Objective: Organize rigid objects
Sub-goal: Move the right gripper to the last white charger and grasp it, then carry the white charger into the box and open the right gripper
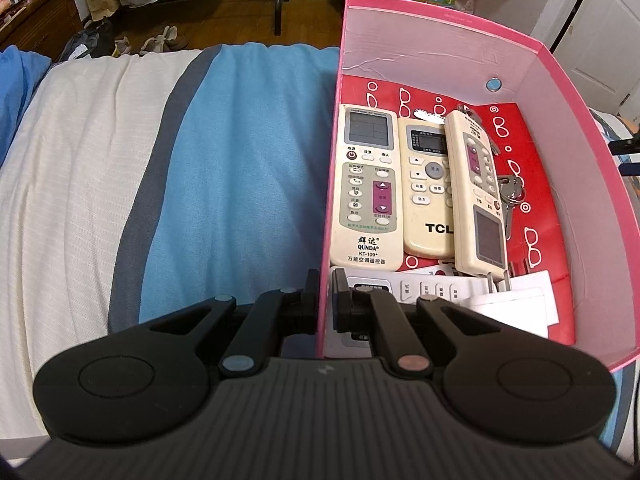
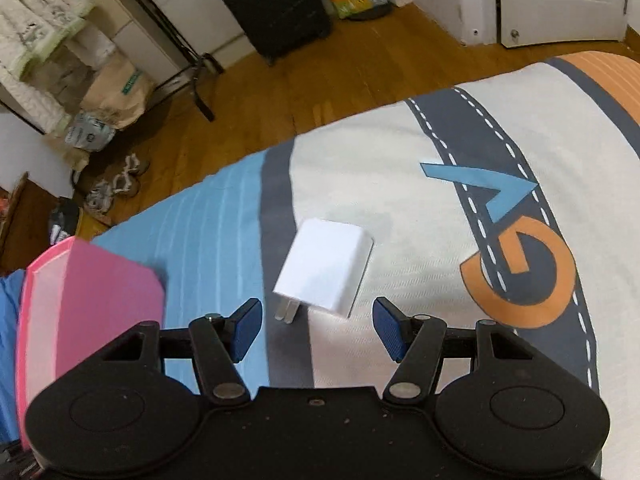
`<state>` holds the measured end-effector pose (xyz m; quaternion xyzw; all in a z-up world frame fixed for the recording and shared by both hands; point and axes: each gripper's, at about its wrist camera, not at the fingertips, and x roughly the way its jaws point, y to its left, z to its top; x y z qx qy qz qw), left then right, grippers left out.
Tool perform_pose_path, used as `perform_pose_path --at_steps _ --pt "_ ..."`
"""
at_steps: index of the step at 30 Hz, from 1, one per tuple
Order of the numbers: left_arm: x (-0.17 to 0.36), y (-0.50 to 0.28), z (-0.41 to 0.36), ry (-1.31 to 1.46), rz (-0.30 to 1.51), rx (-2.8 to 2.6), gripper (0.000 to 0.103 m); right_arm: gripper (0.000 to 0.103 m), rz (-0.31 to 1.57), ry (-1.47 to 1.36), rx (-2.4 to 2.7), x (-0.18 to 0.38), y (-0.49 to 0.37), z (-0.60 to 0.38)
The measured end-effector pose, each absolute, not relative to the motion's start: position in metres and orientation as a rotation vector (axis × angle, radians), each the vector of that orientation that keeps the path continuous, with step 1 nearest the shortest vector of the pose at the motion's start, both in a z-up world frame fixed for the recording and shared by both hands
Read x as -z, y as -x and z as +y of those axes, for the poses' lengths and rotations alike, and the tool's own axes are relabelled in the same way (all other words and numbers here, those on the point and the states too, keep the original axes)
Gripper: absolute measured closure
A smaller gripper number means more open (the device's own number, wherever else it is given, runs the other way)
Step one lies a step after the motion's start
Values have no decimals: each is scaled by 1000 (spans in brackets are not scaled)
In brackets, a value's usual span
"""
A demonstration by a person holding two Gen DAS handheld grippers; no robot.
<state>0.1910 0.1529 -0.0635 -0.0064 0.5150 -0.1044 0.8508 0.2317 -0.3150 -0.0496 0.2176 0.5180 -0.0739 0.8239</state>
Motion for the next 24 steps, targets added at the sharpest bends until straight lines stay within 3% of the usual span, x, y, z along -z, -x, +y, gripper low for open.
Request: perform_pose_path --at_steps 11,15,19,24 --pt "65 -191 154 18 1081 227 99 31 1110 -401 255 76 -273 -304" --pt "65 -191 154 19 1080 228 99 42 1109 -294 263 73 -271 -296" --pt "65 -191 154 18 1080 229 99 43 1101 -146 235 69 -262 -286" --pt "65 -191 154 21 1081 228 99 43 1108 -170 207 71 -257 -296"
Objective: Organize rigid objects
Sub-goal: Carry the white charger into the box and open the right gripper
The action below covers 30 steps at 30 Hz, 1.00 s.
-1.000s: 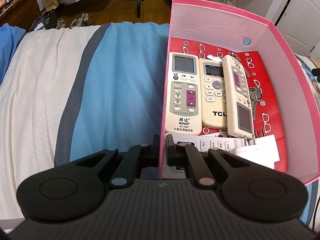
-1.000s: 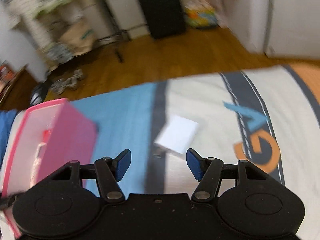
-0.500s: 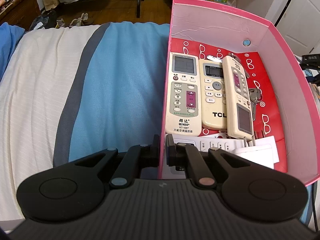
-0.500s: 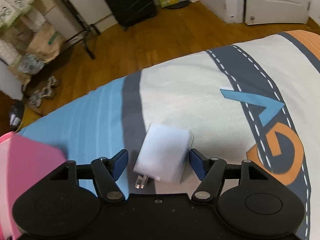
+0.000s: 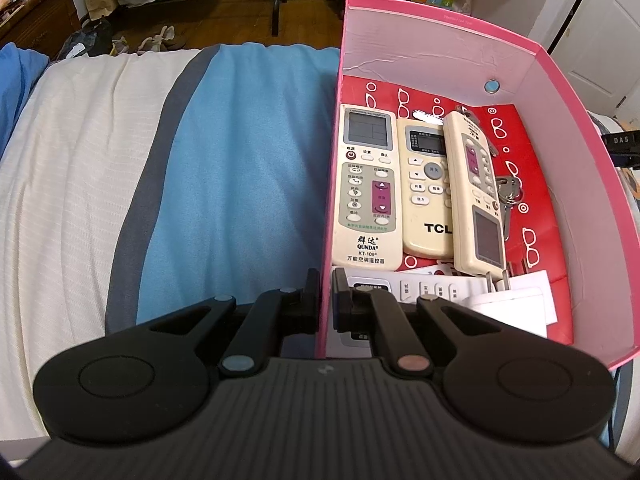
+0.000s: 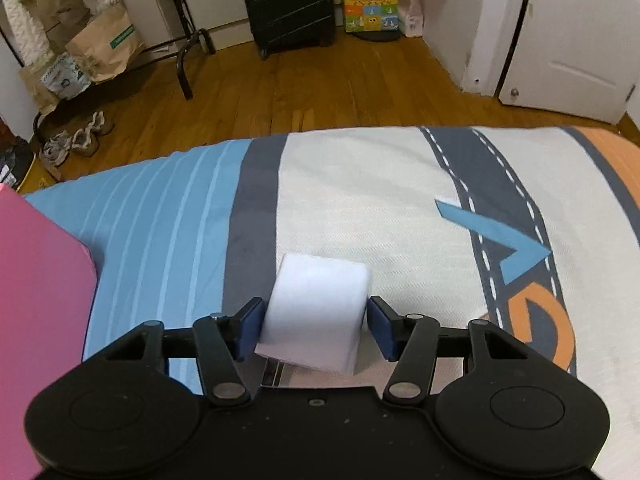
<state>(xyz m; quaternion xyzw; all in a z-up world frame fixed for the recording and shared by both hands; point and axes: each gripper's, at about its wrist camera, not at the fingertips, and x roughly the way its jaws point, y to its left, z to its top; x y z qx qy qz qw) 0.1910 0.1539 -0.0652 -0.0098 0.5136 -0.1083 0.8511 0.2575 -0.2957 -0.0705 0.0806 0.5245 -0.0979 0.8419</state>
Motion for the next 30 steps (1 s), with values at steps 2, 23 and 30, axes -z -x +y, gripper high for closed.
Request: perform_pose_path --at_steps 2,23,30 --pt "65 -191 154 22 1082 228 99 44 1095 -142 208 70 -256 -292" --pt "66 -192 157 45 1086 223 99 46 868 -253 -372 -41 -177 -142" --pt "67 -192 159 52 1082 229 99 46 1076 -443 -497 -4 -201 -90"
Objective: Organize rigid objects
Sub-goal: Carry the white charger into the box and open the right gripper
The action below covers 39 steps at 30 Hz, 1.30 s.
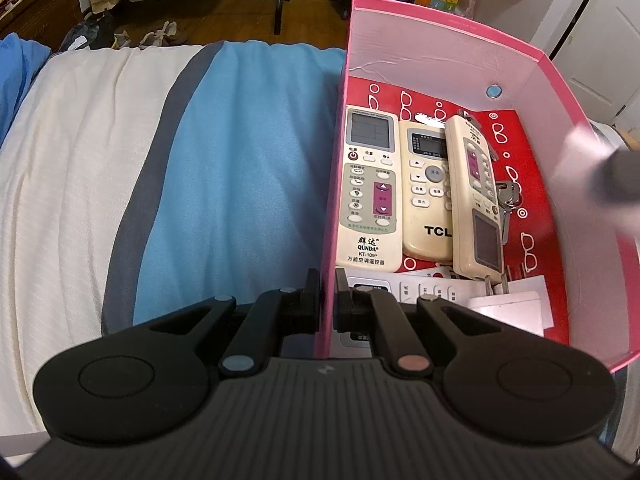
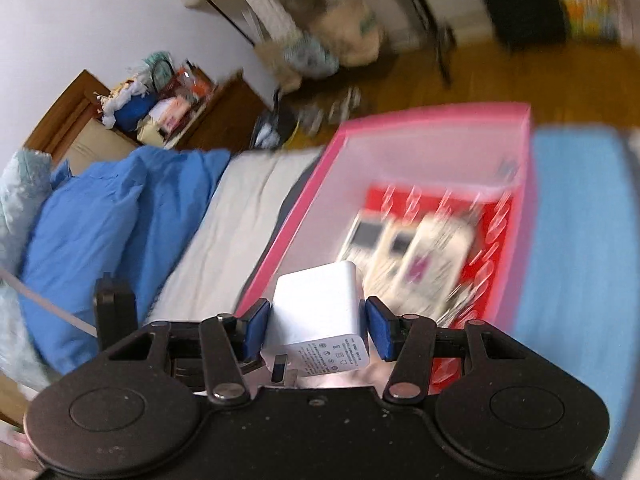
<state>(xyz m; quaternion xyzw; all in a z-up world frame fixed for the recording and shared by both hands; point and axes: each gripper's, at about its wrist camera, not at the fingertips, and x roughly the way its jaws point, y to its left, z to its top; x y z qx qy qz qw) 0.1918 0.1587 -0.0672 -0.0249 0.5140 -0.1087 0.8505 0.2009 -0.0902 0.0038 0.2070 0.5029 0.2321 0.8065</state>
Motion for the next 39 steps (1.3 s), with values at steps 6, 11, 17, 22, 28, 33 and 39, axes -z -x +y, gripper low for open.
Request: perform_pose_path --at_steps 6,11,17,22,28,33,39 --pt "68 -192 162 65 1082 239 99 46 1219 -559 -490 28 -207 -58" --pt "68 -192 163 67 1082 246 99 46 1277 -497 -433 44 -212 -40" --pt "69 -193 164 75 1083 253 98 45 1351 -448 -380 57 -218 -30" --pt "70 -193 164 75 1084 258 99 44 1384 -521 -371 61 -217 -31" --pt "70 -193 166 84 1087 260 98 50 1367 -622 -379 50 -217 -46" --pt "69 -192 164 79 1090 254 98 77 1396 -531 -394 47 -214 -41" --pt "69 -191 163 74 1087 253 98 76 1395 -467 -443 51 -199 -38"
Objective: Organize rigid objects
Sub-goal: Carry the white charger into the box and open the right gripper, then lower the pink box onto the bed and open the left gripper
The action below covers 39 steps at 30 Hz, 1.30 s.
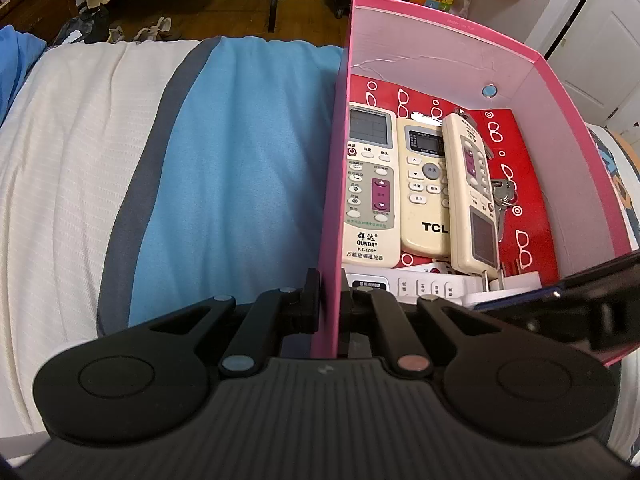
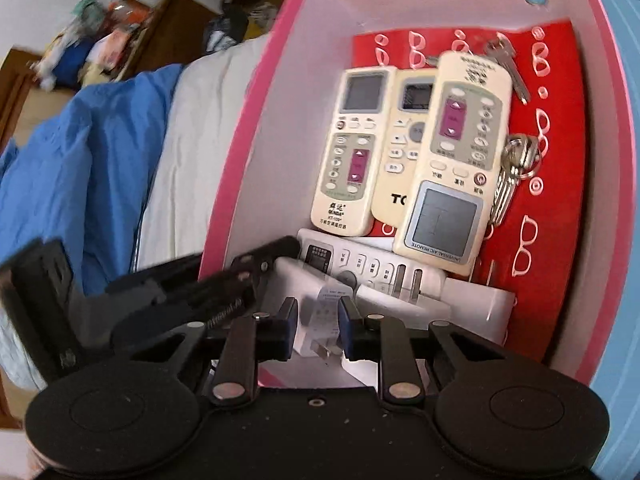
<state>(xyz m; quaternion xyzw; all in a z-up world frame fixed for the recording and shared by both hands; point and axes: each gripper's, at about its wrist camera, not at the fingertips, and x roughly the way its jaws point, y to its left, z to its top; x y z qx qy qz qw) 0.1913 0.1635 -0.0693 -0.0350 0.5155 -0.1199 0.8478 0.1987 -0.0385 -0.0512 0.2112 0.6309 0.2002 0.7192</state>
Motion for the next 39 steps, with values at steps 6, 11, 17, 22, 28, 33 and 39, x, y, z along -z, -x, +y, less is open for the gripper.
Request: perform_pose_path --at_steps 6,11,17,22,28,33,39 --pt "70 -191 161 52 1076 243 98 74 1208 -244 -499 14 -169 -36" --pt "66 -187 157 18 1081 219 97 73 980 -103 -507 -17 -134 -43" --pt "46 -171 147 -53 1034 175 96 71 836 -2 -430 -29 -104 -61" --pt "22 -150 138 -99 962 115 90 69 768 7 -373 -38 -87 -81" --pt "1 -114 125 -126 899 67 79 63 675 75 -314 -54 -60 -94" --pt "-18 -88 110 -98 873 118 79 58 657 34 -237 -63 -42 -117" --pt "-29 -76 87 -34 908 181 53 56 661 37 -158 -68 -26 -137"
